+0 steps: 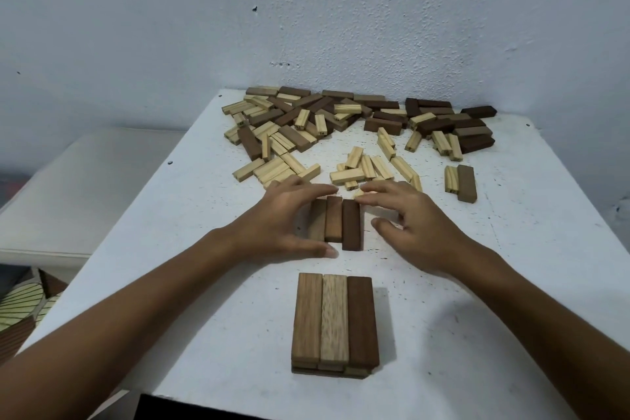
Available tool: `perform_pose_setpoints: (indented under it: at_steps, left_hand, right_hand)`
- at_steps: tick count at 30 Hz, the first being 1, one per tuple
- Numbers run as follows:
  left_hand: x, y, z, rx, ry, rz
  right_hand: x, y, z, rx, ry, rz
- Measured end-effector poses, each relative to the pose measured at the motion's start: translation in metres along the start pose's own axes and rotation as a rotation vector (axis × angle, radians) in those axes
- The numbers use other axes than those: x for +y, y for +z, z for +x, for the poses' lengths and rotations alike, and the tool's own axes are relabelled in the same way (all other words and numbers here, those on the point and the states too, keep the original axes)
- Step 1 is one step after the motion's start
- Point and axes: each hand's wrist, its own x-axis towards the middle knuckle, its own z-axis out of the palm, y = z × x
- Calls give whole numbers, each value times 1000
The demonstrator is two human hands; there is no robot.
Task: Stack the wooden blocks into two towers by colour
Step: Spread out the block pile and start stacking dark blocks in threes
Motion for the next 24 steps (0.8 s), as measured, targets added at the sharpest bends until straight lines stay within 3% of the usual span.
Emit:
perform_pose_setpoints:
  at_steps: [3, 9, 19, 24]
  left_hand:
    - [0, 2, 2, 29, 36, -10]
    - [-6, 5, -7, 48, 17, -71]
    - [-7, 1, -22, 99, 41, -93]
    - [-5, 3, -23, 149, 56, -95]
  right_hand:
    - [7, 3, 4, -50, -61, -211]
    - [13, 4, 7, 47, -102, -381]
    - [14, -1, 7, 147, -50, -393]
    - [6, 2, 5, 20, -48, -217]
